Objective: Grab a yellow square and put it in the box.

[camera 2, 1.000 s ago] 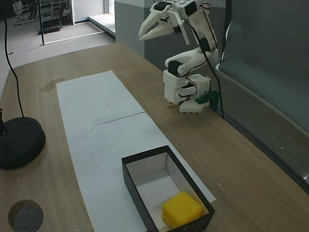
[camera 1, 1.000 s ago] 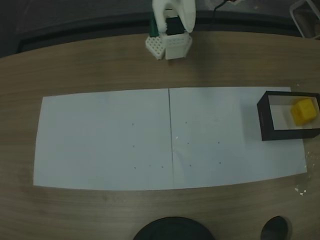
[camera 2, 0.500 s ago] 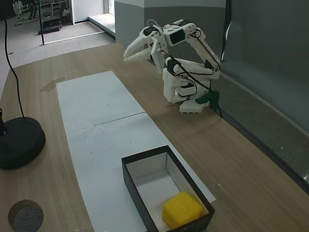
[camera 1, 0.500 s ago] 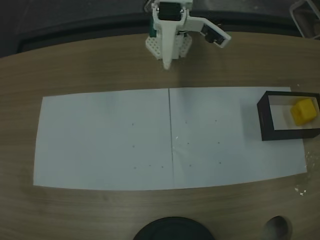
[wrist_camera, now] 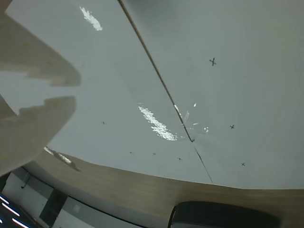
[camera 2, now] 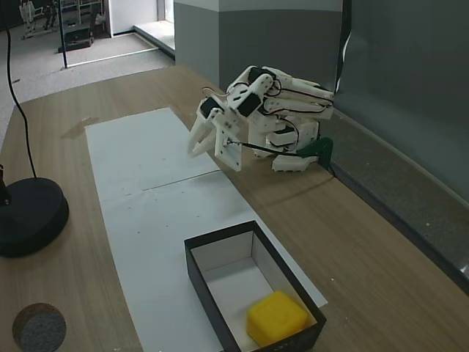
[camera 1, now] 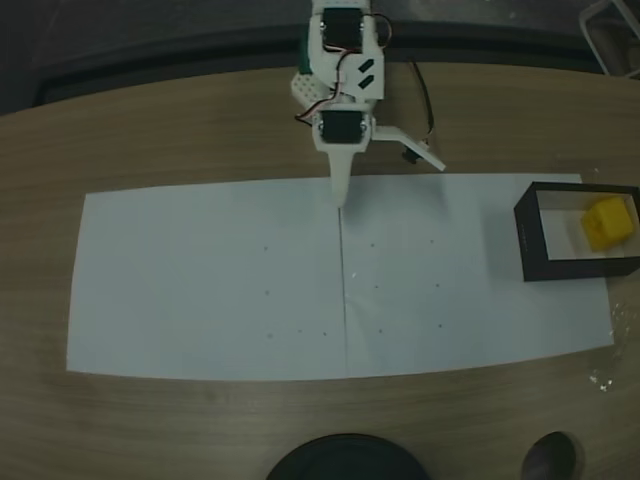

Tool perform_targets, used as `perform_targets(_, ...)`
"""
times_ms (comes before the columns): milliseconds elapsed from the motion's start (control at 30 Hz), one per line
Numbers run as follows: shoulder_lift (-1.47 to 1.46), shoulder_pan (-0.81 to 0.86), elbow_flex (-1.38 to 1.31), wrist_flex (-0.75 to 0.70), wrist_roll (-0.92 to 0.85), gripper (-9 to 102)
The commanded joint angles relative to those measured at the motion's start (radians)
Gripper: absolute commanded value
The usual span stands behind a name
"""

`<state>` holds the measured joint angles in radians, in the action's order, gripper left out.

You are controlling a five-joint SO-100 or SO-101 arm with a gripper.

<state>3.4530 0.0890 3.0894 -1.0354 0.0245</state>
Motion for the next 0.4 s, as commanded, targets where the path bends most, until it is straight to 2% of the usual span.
perform_targets(0, 0.026, 0.0, -0.038, -0.066, 0.067, 0)
perform_targets(167, 0.026, 0.0, -0.087, -0.256, 0.083, 0)
perform_targets(367, 0.025, 0.002, -0.089, -0.255, 0.091, 0)
